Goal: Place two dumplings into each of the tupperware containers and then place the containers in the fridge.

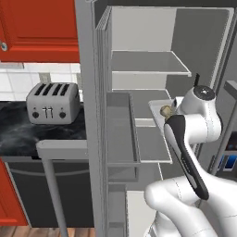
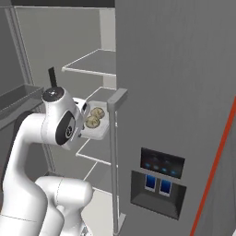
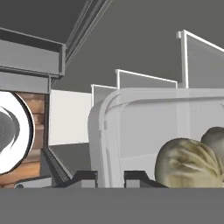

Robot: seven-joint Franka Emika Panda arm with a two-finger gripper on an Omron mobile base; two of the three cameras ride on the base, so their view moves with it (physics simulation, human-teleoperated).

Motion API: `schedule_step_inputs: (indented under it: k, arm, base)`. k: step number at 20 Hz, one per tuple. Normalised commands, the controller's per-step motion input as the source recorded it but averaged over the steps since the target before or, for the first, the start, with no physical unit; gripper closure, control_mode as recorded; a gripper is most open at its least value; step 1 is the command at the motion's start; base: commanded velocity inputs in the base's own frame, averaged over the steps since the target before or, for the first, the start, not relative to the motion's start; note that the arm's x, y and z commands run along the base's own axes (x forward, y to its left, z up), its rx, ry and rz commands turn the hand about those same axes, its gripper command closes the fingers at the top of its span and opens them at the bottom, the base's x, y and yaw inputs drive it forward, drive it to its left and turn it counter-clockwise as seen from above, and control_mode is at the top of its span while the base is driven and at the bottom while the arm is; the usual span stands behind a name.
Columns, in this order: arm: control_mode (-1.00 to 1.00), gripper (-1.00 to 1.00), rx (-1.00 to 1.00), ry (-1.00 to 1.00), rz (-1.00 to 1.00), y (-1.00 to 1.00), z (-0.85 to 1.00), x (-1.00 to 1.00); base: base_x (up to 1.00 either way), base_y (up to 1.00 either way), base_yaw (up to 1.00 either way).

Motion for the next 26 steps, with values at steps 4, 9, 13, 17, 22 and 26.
schedule_step_inputs:
  k: [4,9,13,17,22,26]
  arm:
    - [1.00,1.00,0.00,0.00,0.00,0.00,0.00,0.00]
    - [1.00,1.00,0.00,0.00,0.00,0.00,0.00,0.00]
    - [-1.00,1.00,0.00,-0.09,-0.03,0.00,-0.23,0.87]
    - [-1.00,1.00,0.00,-0.08,0.00,0.00,-0.28,1.00]
    - [-1.00,1.00,0.03,-0.06,0.00,-0.08,-0.27,1.00]
    - [-1.00,1.00,0.05,-0.01,0.00,-0.25,-0.11,1.00]
  base:
    - [0.62,0.00,-0.04]
    - [0.57,0.00,-0.04]
    - [0.00,0.00,0.00]
    - [0.00,0.00,0.00]
    - [0.00,0.00,0.00]
    - [0.00,0.00,0.00]
